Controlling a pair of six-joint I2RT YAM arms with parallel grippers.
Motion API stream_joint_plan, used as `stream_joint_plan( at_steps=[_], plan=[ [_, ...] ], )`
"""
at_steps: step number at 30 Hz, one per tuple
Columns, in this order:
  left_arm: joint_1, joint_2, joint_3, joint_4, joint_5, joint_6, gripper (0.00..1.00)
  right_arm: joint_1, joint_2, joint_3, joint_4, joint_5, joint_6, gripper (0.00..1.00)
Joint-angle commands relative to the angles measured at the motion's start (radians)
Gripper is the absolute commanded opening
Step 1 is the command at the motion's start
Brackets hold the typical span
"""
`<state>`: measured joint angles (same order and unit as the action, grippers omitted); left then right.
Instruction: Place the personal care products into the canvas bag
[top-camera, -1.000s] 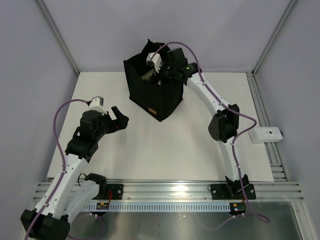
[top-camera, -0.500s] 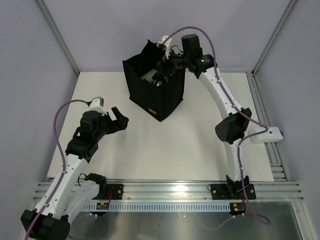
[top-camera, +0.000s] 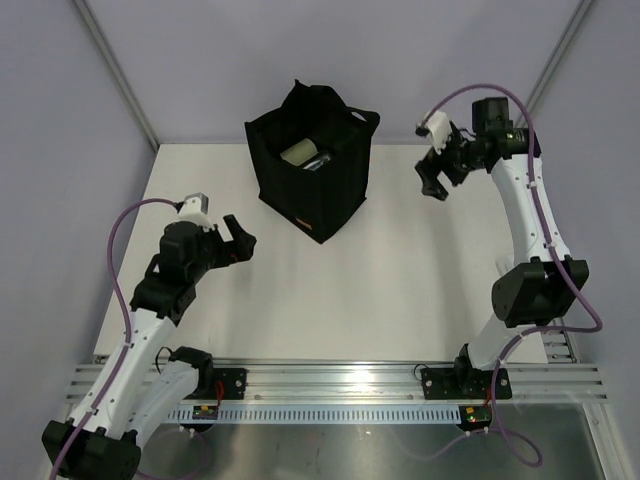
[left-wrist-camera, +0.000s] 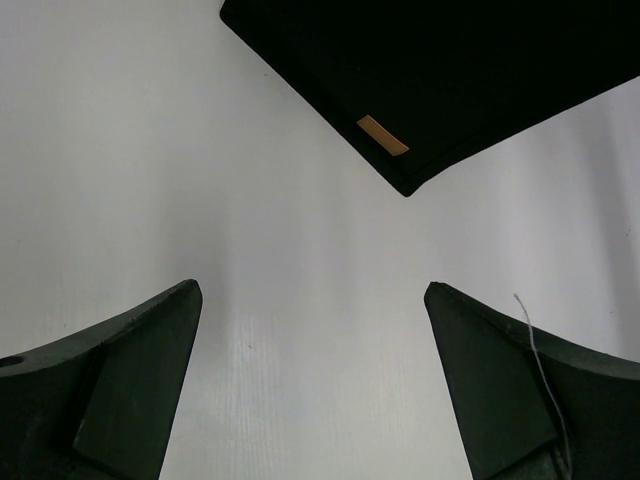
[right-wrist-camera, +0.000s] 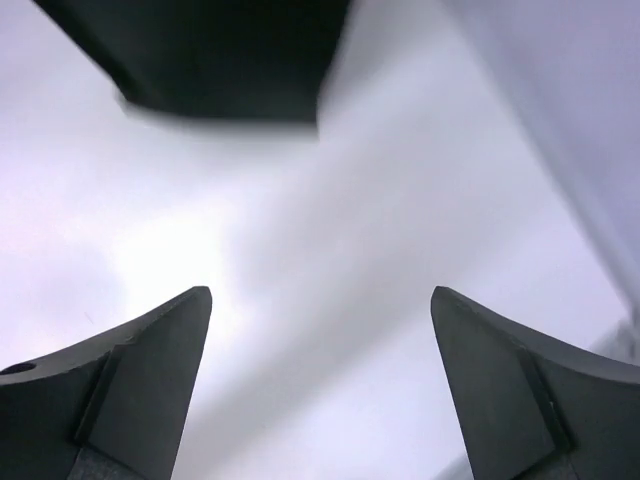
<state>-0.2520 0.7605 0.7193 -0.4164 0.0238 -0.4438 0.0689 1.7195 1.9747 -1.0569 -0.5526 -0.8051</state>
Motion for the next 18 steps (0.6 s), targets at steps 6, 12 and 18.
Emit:
stream_joint_plan(
  at_steps=[6,12,18],
  plan=[
    [0.017,0.072,0.037,0.06,0.067,0.06,0.99,-0.257,-0.136,-0.463,-0.153,0.644,-0.471,0.99],
    [0.02,0.114,0.026,0.093,0.113,0.053,0.99,-0.357,-0.14,-0.648,-0.117,0.753,-0.661,1.0],
    [0.02,0.12,0.011,0.094,0.122,0.042,0.99,-0.451,-0.046,-0.669,-0.031,0.815,-0.795,0.99]
  ],
)
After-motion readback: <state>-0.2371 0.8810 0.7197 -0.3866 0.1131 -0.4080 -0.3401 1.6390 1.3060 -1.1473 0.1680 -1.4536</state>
